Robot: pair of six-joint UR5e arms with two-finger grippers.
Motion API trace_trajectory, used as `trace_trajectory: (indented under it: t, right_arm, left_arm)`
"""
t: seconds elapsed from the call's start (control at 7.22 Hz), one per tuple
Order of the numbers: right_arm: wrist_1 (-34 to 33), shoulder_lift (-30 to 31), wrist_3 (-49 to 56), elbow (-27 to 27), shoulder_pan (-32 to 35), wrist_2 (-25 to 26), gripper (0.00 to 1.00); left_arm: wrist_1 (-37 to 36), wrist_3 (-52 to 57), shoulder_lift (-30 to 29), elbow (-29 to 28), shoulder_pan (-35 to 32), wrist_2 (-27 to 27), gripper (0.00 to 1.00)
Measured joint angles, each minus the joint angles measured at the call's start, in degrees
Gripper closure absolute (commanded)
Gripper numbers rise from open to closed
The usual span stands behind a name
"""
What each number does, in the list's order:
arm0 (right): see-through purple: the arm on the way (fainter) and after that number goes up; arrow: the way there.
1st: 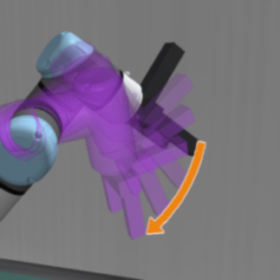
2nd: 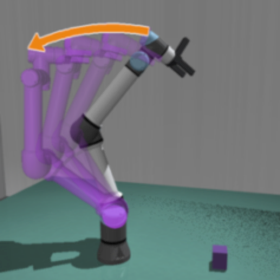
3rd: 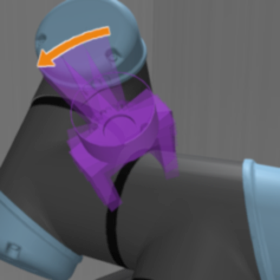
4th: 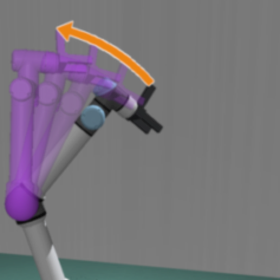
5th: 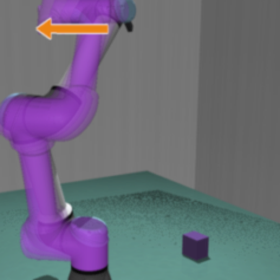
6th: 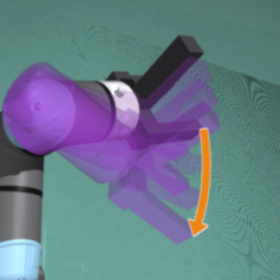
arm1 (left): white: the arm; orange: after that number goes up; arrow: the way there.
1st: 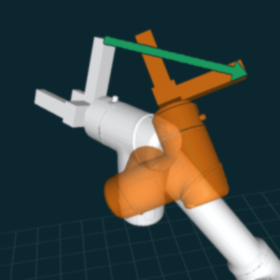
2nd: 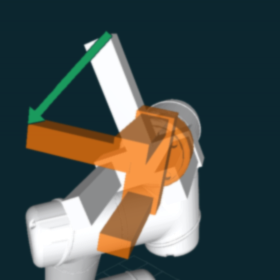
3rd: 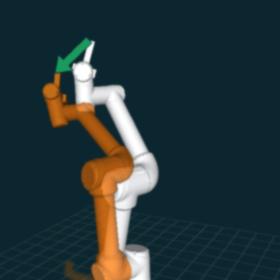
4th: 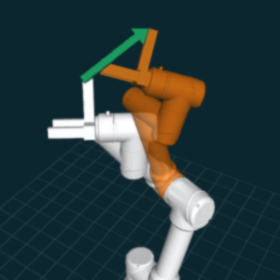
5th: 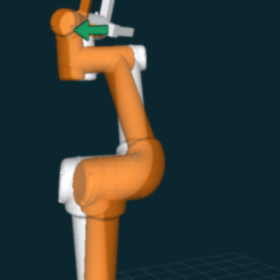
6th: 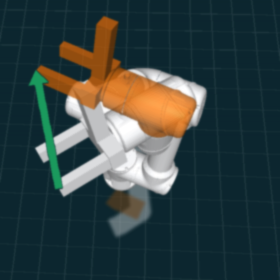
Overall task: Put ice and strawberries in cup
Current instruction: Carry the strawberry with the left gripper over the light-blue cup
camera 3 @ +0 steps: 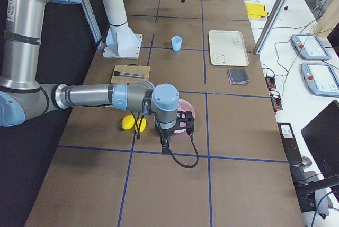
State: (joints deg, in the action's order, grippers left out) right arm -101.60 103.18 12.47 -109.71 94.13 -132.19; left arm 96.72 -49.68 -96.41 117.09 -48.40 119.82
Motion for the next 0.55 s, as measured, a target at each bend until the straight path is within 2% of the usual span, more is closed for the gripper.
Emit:
trace_trajectory:
  t: [0.14,0.42,0.55]
  right_arm:
    - [0.00,0.00,0.00,0.00,0.00,0.00,0.01]
    - [0.00,0.04,0.01,0.02,0.00,0.00,0.01]
    - [0.00,0.04,0.01,0.02,0.00,0.00,0.01]
  left_arm:
    - [-5.25,-3.31,-5.60,0.55,0.63,-0.11,1.00]
    - [-17.46,-11.55,-18.87,0.28,6.29,-1.68,0.99]
    - [-20.40,-15.85,-24.20,-0.57,9.51,-3.24,0.99]
